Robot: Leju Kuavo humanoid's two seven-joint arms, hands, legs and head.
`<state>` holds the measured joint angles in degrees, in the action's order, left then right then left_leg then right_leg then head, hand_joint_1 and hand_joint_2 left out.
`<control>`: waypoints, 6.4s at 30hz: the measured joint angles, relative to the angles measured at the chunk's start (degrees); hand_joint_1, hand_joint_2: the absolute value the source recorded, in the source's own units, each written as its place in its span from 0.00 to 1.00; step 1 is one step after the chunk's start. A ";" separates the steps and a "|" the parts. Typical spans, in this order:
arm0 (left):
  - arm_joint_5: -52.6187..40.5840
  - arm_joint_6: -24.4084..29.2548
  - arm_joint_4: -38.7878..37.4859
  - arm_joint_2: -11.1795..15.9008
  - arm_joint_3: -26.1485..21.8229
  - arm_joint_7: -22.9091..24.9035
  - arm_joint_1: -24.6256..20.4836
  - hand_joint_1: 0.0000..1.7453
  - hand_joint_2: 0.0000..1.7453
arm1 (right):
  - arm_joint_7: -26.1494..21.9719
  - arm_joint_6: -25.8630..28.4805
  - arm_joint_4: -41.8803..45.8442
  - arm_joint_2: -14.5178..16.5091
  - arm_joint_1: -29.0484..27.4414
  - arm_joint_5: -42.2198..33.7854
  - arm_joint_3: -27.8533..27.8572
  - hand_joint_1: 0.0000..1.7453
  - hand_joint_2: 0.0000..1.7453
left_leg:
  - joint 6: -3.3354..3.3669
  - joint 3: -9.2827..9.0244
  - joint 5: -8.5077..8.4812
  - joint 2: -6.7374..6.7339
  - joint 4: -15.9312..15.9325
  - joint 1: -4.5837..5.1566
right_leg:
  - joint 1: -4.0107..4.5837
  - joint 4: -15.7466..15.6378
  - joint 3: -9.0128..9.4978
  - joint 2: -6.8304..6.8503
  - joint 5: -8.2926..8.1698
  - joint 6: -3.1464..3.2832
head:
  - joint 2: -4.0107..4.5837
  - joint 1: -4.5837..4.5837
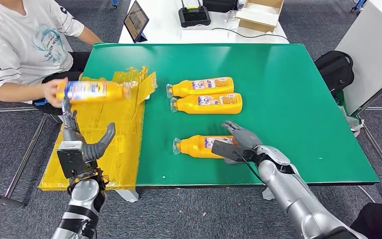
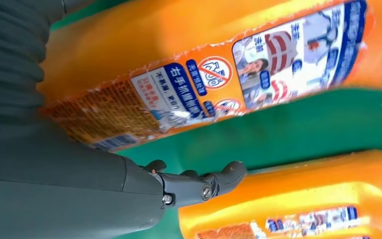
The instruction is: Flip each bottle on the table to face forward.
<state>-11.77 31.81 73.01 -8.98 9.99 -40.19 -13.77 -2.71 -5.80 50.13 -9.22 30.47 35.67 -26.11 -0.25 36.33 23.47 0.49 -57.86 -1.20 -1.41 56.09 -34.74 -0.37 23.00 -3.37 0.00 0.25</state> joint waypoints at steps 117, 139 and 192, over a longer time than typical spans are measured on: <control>18.79 -43.83 -4.03 -5.57 8.41 12.58 3.58 1.00 1.00 | -32.32 14.59 2.31 22.80 -15.03 -14.00 2.19 1.00 1.00 | -0.03 0.24 0.03 0.03 0.01 -0.04 | 0.04 0.01 -0.24 0.14 0.05 0.03 | 0.00 -0.01; 12.42 -35.00 -4.03 -5.59 8.07 10.28 2.55 1.00 1.00 | -30.00 18.57 1.49 23.14 -14.57 -11.17 0.77 0.00 0.00 | -0.03 0.24 0.03 0.03 0.01 -0.04 | 0.04 0.01 -0.24 0.14 0.05 0.04 | 0.00 0.00; -77.01 -9.25 -49.53 8.75 4.26 26.40 -27.77 1.00 1.00 | -35.34 32.89 28.91 21.18 -16.94 -20.23 -0.46 0.00 0.75 | -0.06 0.19 -0.03 -0.15 0.01 -0.06 | 0.05 0.07 -0.28 -0.06 0.01 0.04 | 0.00 0.02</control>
<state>-88.78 22.56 23.48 -0.24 14.25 -13.79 -41.55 -38.05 27.09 79.05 11.96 13.53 15.44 -26.58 -0.30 36.51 23.44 0.34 -57.85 -1.26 -1.36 56.16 -35.02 -0.43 23.00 -3.33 0.00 0.26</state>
